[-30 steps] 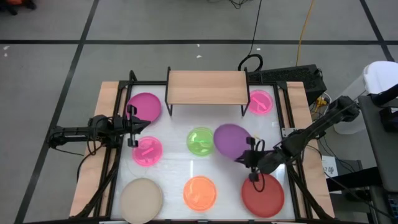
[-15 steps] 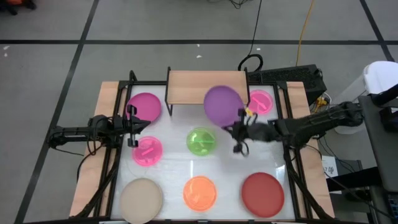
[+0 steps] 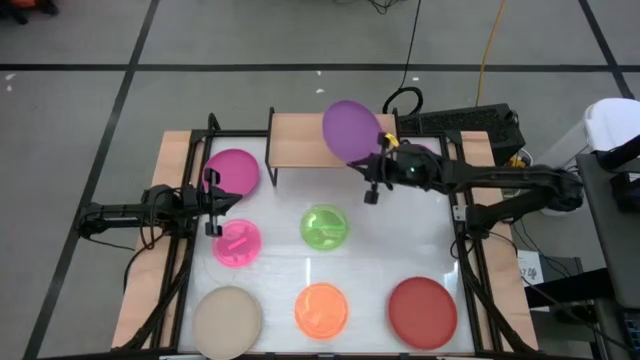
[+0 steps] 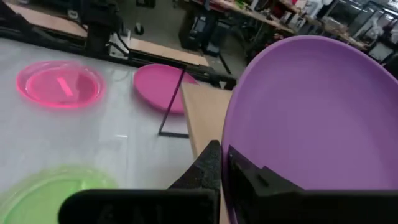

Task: Place and stack plates onto a shelf
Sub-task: Put the violet plate on the shelf, then stack the pink plate on top of the violet plate on the shelf

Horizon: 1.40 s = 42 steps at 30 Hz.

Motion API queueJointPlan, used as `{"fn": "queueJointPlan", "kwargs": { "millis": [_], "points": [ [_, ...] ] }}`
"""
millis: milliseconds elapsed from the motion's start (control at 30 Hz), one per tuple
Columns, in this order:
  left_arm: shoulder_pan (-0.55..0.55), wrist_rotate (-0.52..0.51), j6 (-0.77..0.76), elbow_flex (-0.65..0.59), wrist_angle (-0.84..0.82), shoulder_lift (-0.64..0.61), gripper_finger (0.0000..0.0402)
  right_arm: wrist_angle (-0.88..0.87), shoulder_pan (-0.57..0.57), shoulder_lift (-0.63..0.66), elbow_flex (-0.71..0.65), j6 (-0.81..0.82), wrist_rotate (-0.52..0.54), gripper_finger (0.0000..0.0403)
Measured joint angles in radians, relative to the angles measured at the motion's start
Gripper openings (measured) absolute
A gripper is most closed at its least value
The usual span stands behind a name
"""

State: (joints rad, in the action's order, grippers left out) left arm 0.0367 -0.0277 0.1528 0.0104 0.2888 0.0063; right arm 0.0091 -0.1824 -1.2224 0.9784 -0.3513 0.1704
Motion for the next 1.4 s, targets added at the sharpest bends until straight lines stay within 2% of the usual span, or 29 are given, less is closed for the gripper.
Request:
{"fn": "queueJointPlan", "kwargs": {
  "millis": [267,533,700,933,1400],
  "points": [
    [0.0,0.0,0.0,0.0,0.0,0.0,0.0015,-0.156,-0.01,-0.25,0.29,-0.075,-0.024,0.0],
    [0.0,0.0,0.0,0.0,0.0,0.0,0.0015,-0.115,-0.048,-0.487,0.394,-0.135,-0.019,0.0],
    [0.0,0.0,0.0,0.0,0.0,0.0,0.0015,-0.047,-0.084,-0.586,0.444,-0.105,-0.041,0.0],
    [0.0,0.0,0.0,0.0,0.0,0.0,0.0015,-0.009,-0.11,-0.643,0.45,-0.082,-0.041,0.0002],
    [0.0,0.0,0.0,0.0,0.0,0.0,0.0015,0.006,-0.104,-0.641,0.45,-0.053,-0.044,0.0059]
  ]
}}
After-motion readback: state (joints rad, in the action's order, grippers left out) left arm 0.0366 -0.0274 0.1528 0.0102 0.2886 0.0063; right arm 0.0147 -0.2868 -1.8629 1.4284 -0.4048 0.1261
